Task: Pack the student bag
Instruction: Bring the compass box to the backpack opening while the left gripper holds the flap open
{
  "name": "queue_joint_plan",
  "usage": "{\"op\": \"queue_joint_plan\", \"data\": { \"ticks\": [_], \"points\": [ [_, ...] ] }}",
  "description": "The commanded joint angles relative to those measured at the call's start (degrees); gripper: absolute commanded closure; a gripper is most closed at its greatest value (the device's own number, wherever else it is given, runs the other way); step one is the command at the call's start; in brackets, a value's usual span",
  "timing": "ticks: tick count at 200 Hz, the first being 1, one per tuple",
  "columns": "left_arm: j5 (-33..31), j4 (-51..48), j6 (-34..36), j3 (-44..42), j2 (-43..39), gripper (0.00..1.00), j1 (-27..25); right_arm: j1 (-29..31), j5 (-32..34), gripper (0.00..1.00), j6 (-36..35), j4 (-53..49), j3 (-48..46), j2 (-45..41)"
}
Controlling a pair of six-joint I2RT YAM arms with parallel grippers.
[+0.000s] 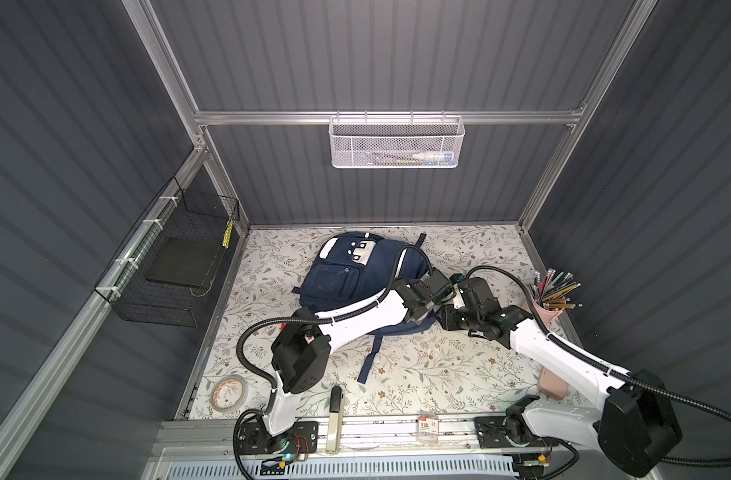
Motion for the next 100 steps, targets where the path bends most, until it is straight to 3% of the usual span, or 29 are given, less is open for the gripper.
{"op": "queue_joint_plan", "data": {
  "ticks": [1, 58, 100],
  "points": [
    [-0.1, -0.8, -1.5, 2.9, -7.1, 1.00, 2.0, 1.9, -1.7, 0.60, -0.3, 2.9, 3.9, 1.4],
    [9.6, -0.6, -3.0, 5.6, -16.1, 1.00, 8.7, 5.4, -4.3, 0.60, 2.3, 7.2, 16.1, 15.4],
    [10.7, -0.4, -3.0, 7.1, -16.2, 1.00, 9.7, 10.4, -4.3, 0.61, 8.6, 6.8, 31.5, 30.9]
  ]
}}
